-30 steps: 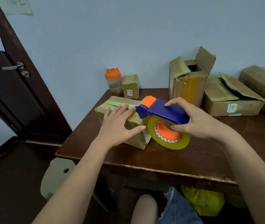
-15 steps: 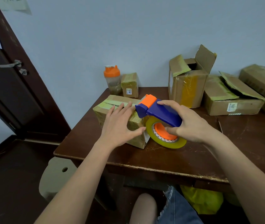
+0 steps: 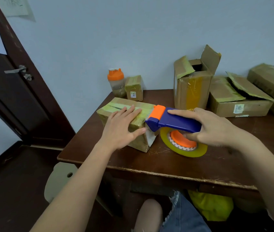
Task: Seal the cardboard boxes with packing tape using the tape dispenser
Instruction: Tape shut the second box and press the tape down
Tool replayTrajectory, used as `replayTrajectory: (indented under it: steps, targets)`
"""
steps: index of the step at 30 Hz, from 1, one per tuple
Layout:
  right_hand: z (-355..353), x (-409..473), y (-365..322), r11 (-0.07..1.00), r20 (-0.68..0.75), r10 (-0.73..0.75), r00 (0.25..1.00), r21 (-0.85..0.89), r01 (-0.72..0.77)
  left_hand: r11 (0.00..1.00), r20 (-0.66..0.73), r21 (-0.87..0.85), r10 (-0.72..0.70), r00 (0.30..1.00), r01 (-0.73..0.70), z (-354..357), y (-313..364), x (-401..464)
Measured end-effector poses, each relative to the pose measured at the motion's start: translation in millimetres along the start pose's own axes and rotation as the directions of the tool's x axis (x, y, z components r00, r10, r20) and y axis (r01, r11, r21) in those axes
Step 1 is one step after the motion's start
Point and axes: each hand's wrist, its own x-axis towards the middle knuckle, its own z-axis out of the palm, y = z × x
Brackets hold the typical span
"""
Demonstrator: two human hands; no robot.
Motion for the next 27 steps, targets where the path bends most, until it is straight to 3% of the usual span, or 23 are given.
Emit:
replayTrajectory:
  steps: [17,27]
  targets:
    - [-20,-24,8,0.993,0.049,0.004,0.999,-0.117,0.002,0.998,0.034,0.058,0.011,0.999,-0.013,0,3,3]
    - [-17,-35,1,0.996,0.083,0.055,0.995,-0.081,-0.048,0.999,0.03,0.044,0.015,0.999,-0.016,2,0,2]
